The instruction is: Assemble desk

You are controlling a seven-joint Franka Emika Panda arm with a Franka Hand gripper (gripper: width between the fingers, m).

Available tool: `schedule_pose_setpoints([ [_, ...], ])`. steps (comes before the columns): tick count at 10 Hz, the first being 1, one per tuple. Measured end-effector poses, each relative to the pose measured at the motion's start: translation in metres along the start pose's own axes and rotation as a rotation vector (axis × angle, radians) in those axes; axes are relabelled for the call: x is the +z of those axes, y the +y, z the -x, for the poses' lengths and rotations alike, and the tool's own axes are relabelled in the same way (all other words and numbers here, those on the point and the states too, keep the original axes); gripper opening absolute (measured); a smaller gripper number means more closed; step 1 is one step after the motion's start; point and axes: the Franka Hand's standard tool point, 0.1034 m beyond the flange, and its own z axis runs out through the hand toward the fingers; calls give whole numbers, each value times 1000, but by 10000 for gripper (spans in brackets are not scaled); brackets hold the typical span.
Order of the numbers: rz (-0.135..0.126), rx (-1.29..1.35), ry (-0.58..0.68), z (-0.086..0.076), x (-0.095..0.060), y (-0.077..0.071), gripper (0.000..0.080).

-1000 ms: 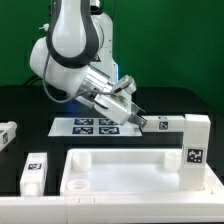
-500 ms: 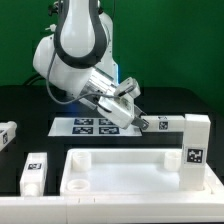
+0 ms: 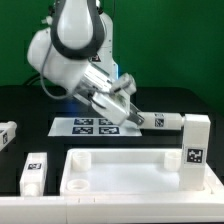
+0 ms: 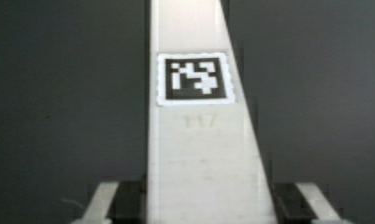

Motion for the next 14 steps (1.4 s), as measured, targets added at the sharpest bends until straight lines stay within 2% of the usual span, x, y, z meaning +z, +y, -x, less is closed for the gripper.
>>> schedule_pose_setpoints([
  [1, -16, -31, 87, 13, -24, -21, 284],
  [2, 14, -103, 198, 27, -50, -40, 284],
  [3, 32, -191, 293, 39, -66, -57, 284],
  [6, 7, -185, 468, 38, -60, -61, 284],
  [7, -18, -196, 553, 32, -60, -66, 284],
  [8, 1, -269, 584, 25, -62, -74, 284],
  [9, 12, -347, 614, 18, -72, -97, 284],
  [10, 32, -425, 685, 17, -71, -126, 284],
  [11, 36, -478, 730, 28, -63, -138, 284],
  [13, -18, -469, 825, 29, -54, -133, 284],
  [14, -34, -489, 881, 19, -47, -131, 284],
])
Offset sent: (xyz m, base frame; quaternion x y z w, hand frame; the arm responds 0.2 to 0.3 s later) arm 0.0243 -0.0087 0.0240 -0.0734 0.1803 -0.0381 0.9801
